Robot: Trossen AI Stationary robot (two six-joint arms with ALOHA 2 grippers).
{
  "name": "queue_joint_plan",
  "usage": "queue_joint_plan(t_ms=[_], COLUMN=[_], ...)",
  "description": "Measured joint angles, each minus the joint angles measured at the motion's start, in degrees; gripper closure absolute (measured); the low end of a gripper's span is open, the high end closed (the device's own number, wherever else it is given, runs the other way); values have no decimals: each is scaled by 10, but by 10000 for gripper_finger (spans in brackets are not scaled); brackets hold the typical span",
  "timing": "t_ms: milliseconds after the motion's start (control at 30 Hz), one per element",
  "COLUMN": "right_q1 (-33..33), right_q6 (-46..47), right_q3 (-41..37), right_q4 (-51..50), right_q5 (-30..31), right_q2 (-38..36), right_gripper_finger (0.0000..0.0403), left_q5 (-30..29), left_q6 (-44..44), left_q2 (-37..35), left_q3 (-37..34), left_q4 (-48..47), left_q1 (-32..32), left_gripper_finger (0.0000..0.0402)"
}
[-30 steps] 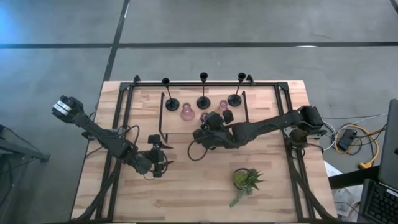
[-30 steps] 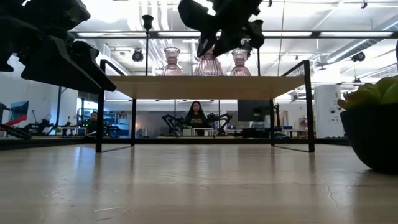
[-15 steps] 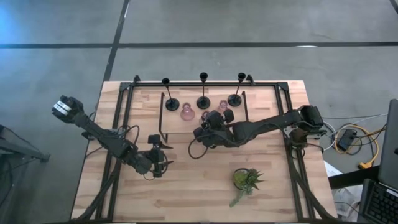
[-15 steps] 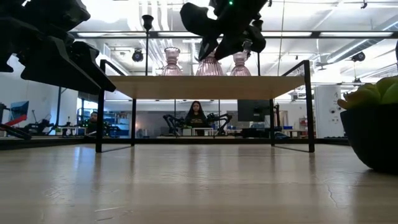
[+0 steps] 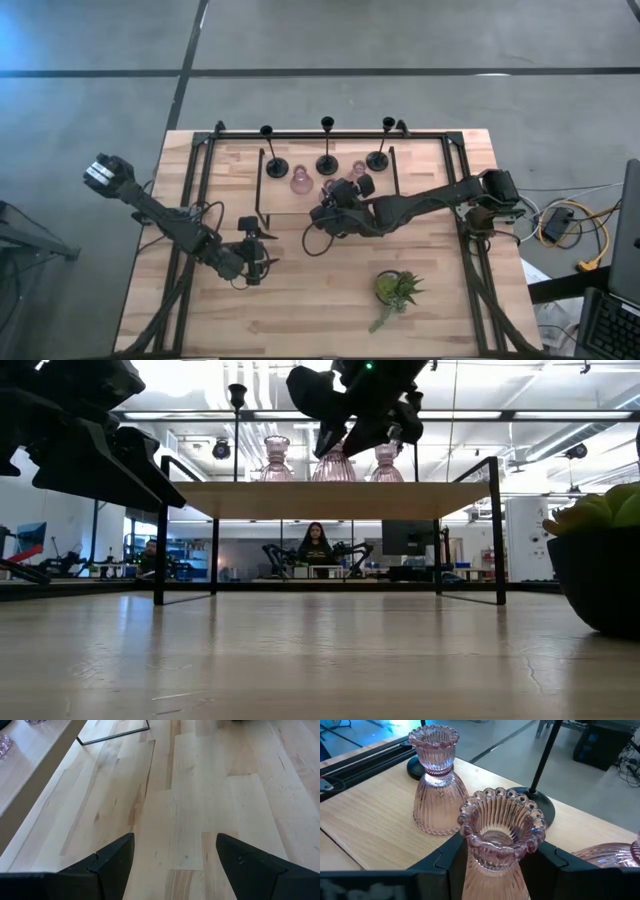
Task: Pick & Place candle stick holders
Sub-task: Put the pink glass candle holder on the shelf, then return to Home Position
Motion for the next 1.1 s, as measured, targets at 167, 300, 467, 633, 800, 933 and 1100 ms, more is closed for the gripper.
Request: queue_joint_plan(t_ms=[167,300,467,633,800,933,1100], right_q1=[0,-2,-8,-10,-10,-10,-10], right_q6=[-3,-5,-7,-8,-11,-23,-52], right_q3=[0,0,0,0,0,3,22], right_q4=[1,0,0,1,4,4,6], right_q5=[0,-1,-1,-6,-6,-4,1], right_q2=[0,1,1,1,0,0,-1], right_gripper_finger=[240,217,178,135,105,93,96], left_q5=[0,0,0,-1,-3,-3,-3], left_q6=[0,0,0,0,0,0,0], left_q2=[0,0,0,0,0,0,0], left_q3=[0,0,0,0,0,0,0], left_q4=[0,0,0,0,0,0,0], left_q1=[0,0,0,0,0,0,0], left_gripper_finger=[117,117,117,117,117,117,117])
